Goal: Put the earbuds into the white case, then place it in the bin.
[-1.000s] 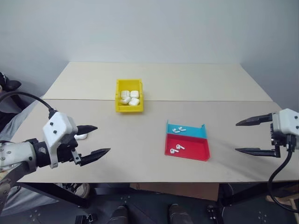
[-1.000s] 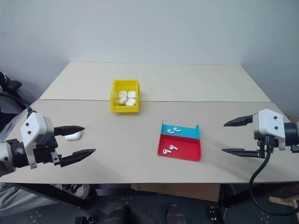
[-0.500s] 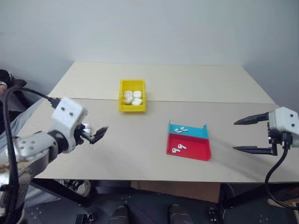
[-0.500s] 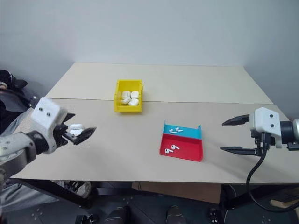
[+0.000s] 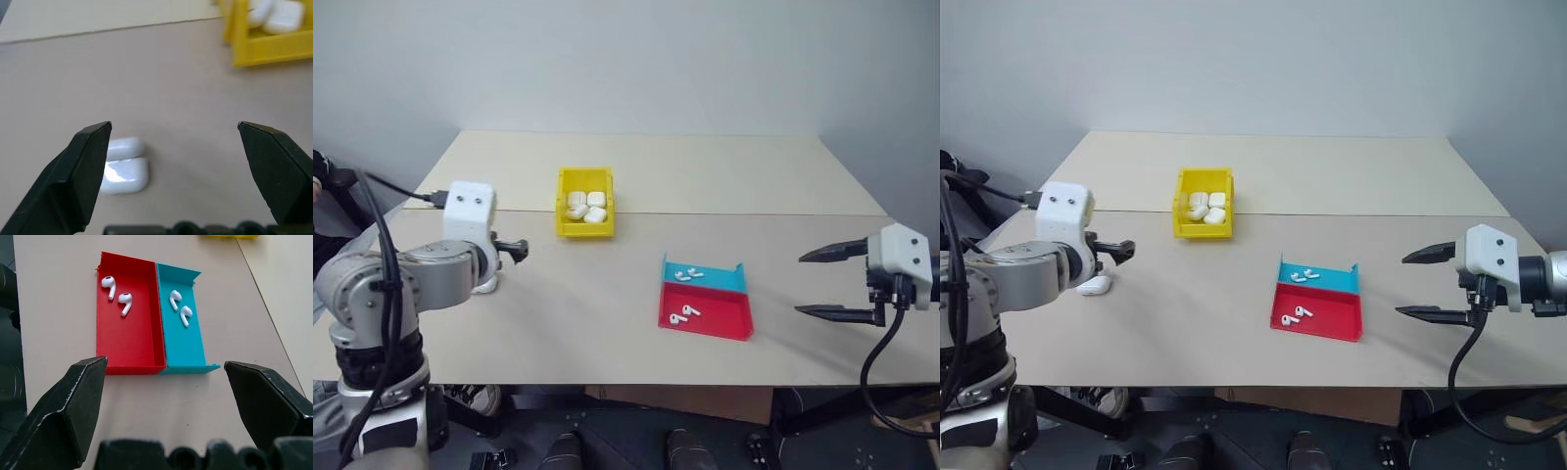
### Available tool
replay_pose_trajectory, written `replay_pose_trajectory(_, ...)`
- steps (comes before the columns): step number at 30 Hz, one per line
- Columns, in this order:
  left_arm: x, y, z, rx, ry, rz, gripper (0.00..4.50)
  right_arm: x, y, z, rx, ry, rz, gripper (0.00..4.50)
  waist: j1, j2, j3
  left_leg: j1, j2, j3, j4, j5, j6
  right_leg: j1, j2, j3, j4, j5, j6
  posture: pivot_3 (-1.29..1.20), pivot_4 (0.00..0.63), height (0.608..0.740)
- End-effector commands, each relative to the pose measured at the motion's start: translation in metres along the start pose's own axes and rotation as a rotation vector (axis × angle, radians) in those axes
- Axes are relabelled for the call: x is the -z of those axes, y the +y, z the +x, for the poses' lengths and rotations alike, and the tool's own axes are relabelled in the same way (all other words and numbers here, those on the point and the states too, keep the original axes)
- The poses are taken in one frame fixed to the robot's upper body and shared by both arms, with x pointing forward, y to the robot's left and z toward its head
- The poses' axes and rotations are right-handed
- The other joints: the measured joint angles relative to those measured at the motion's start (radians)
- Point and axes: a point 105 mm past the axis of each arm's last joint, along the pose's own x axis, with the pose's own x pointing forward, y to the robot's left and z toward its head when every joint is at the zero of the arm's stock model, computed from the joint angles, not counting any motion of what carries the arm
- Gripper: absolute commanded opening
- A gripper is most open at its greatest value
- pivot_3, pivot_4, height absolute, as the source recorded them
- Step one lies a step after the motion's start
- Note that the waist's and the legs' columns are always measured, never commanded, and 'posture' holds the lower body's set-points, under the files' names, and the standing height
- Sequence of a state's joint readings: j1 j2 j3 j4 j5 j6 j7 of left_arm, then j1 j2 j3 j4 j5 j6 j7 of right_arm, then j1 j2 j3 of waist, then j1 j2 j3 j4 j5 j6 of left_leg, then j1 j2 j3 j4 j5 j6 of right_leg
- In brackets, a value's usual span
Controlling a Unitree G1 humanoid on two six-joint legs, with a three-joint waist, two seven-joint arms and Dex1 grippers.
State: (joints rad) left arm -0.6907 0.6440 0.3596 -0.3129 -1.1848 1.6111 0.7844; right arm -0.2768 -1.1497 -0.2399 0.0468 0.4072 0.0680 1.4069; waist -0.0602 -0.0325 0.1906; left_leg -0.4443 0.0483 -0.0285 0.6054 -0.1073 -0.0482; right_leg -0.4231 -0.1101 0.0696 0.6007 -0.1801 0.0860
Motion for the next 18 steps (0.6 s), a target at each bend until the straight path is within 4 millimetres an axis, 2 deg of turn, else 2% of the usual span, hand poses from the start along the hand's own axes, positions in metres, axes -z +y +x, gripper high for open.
replay_pose_trajectory(1,-0.001,0.017,-0.002,-0.042,0.032,-0.051,4.5,-0.007,-0.003,-0.005,0.03,0.002,-0.018,4.46,0.007,0.0,0.0,0.0,0.0,0.0,0.001,0.0,0.0,0.0,0.0,0.0,0.0,0.0,0.0,0.0,0.15,0.74)
replay_pose_trajectory(10,0.021,0.027,0.012,0.006,0.22,-0.067,4.5,-0.005,0.001,-0.006,0.038,0.023,0.004,4.46,0.025,-0.001,0.0,0.0,0.0,0.0,0.004,-0.001,-0.002,0.0,0.0,0.0,-0.005,0.0,0.0,0.0,0.15,0.74)
replay_pose_trajectory(18,0.023,0.021,0.036,0.034,0.35,-0.107,4.5,-0.004,0.004,-0.005,0.044,0.031,0.017,4.46,0.027,-0.002,0.0,0.0,-0.001,0.002,0.004,-0.001,-0.002,0.0,-0.002,0.0,-0.007,0.0,0.0,0.0,0.15,0.74)
